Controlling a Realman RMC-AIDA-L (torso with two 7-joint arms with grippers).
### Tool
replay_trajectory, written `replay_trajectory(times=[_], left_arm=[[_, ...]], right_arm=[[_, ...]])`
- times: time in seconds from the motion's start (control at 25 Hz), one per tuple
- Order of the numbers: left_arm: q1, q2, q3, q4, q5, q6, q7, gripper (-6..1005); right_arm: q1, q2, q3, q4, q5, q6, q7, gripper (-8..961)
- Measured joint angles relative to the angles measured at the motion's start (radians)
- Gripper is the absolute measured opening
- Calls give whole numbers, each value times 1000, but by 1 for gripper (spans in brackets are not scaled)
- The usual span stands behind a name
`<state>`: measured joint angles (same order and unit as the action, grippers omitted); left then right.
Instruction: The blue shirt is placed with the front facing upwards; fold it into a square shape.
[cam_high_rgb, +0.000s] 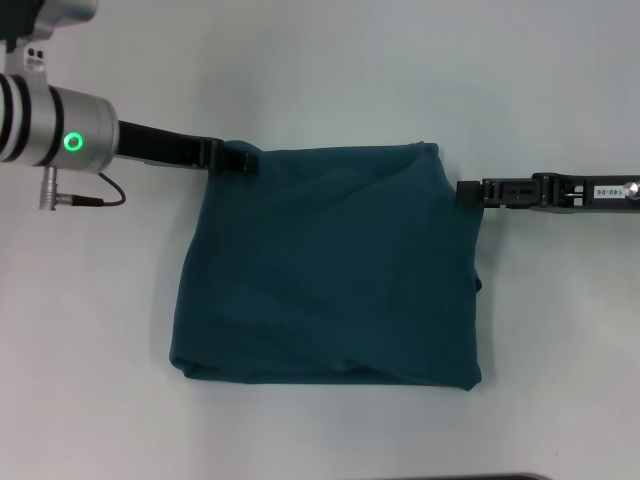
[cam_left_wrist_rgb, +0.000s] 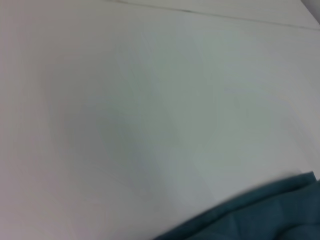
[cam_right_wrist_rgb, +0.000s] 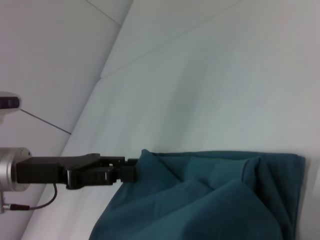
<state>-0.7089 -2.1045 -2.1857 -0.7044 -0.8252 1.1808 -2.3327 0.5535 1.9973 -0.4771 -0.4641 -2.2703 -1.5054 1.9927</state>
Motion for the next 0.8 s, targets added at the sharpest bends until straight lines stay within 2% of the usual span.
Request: replay_trajectory(times=[0.2, 0.48, 0.8], left_arm=[[-1, -5, 45, -1, 0, -17, 2, 447], [-1, -5, 47, -7, 0, -22, 2, 341], [7, 1, 38, -12, -2, -31, -5, 100]], right_arm=[[4, 5, 0, 1, 0, 6, 0, 720], [6, 7, 0, 3, 0, 9, 9, 716], [-2, 3, -1, 12, 0, 54, 35, 699]])
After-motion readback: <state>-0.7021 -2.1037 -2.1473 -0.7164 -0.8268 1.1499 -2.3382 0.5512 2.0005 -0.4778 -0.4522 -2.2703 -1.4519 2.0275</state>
